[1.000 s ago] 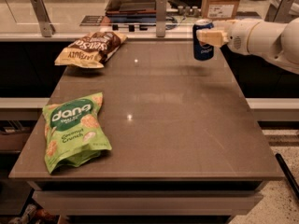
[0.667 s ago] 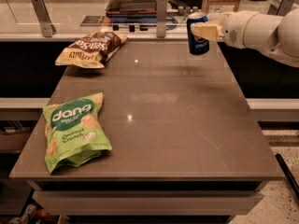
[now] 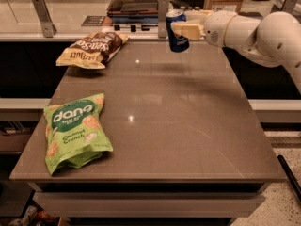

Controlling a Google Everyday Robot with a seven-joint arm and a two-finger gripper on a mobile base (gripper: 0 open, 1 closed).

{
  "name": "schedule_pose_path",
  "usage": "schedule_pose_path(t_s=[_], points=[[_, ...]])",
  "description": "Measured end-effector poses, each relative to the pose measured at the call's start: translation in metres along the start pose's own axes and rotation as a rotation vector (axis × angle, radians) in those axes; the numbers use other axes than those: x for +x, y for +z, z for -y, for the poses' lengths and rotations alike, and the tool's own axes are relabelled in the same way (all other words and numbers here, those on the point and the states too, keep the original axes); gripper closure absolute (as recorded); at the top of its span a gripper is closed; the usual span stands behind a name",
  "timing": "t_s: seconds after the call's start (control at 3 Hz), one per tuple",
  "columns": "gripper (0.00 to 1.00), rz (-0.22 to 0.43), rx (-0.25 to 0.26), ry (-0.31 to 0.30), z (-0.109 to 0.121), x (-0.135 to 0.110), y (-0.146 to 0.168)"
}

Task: Move pepsi can near brown chip bag

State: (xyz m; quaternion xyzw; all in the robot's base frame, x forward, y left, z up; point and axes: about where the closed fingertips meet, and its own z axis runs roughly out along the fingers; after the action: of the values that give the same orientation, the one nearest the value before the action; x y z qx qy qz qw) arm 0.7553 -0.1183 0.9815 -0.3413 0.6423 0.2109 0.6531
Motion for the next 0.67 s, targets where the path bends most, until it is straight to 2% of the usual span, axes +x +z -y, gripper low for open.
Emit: schedule_pose_path(t_s=[0.33,0.67], points=[[1.0,0.061,-0.066,0.017,-0.015,0.009,0.028],[1.0,0.033,-0.074,0.009,-0.026,0.011,0.035]])
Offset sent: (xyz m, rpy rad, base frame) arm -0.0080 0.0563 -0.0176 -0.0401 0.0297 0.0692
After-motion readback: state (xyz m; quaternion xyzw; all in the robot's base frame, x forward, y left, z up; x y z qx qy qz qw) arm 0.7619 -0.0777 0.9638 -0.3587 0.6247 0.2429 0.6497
